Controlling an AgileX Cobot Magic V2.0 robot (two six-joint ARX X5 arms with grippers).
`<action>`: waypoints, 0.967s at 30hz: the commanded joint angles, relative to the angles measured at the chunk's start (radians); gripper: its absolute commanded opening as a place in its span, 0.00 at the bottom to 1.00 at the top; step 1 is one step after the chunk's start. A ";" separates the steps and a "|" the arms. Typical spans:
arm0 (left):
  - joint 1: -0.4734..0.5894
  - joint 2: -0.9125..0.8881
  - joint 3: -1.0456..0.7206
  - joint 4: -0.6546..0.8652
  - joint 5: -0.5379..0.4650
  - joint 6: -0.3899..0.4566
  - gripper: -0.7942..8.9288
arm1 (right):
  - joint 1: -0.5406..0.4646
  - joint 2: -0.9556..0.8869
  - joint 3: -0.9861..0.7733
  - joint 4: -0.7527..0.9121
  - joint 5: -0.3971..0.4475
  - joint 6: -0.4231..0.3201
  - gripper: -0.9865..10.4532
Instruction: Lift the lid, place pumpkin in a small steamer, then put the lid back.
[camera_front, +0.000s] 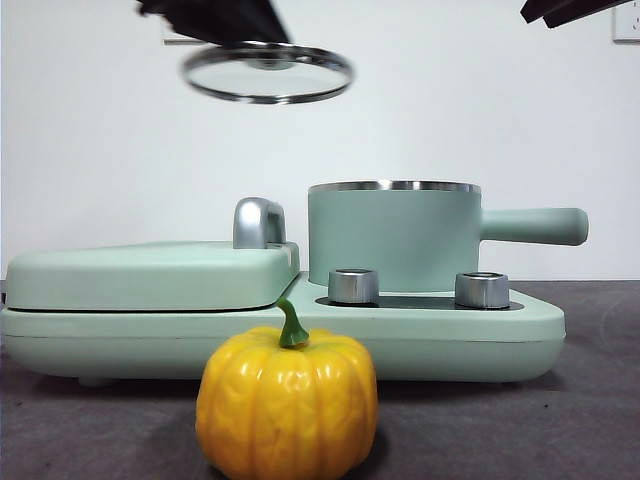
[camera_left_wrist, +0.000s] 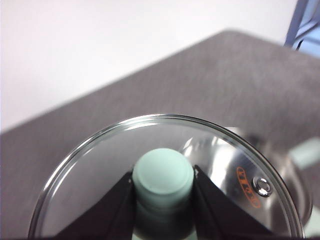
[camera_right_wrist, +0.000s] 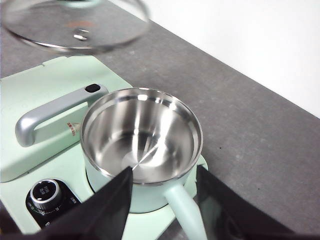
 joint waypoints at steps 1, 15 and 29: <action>0.040 -0.066 0.023 -0.070 0.000 -0.008 0.09 | 0.013 0.008 0.019 0.001 -0.004 0.013 0.27; 0.189 -0.281 -0.102 -0.258 0.034 -0.015 0.09 | 0.316 0.061 0.019 -0.142 0.016 -0.029 0.34; 0.197 -0.413 -0.276 -0.192 0.030 -0.052 0.09 | 0.630 0.385 0.019 -0.154 0.056 -0.068 0.38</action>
